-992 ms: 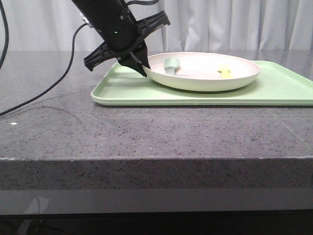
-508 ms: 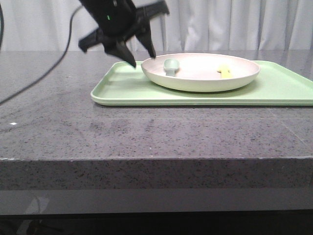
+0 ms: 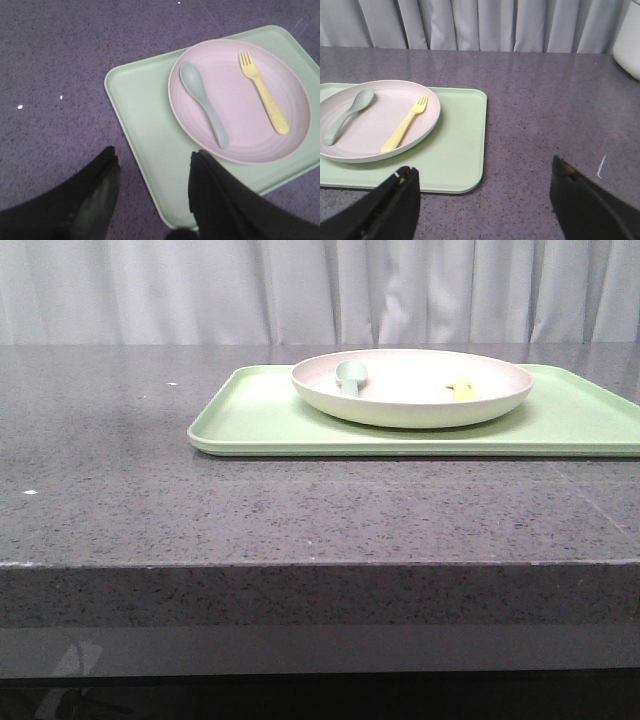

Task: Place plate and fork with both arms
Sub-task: 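Open the left gripper and withdraw it from the plate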

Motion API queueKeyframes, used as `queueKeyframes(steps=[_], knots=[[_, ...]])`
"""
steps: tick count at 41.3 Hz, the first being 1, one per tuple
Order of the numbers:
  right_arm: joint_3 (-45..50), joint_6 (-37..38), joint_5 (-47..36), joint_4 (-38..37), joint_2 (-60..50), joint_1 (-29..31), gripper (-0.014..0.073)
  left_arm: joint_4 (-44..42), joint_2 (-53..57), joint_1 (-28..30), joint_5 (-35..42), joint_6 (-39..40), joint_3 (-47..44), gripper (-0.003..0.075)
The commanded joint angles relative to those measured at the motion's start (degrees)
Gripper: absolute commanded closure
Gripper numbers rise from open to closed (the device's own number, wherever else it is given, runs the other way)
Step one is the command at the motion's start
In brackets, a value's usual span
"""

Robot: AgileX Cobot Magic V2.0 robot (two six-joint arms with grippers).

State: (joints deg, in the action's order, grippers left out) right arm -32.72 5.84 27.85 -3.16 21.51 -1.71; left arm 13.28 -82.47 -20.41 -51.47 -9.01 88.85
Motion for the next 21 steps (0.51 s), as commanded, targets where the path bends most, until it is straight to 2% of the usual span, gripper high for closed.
queueKeyframes(steps=[1,7,21], knots=[[-1.9,-0.2,-4.9,-0.9,0.9,0.3,0.0032,0.5,7.6,0.1,5.4,-0.7,-4.7,0.0388],[-1.9,-0.2,-4.9,-0.9,0.9,0.3,0.0032,-0.1,17.2,0.1,10.2,-0.7,-16.5,0.0388],[-1.9,-0.2,-5.3,-0.9,0.9,0.3,0.0032,-3.3,34.7,0.1,10.5,-0.7,-37.3,0.0388]])
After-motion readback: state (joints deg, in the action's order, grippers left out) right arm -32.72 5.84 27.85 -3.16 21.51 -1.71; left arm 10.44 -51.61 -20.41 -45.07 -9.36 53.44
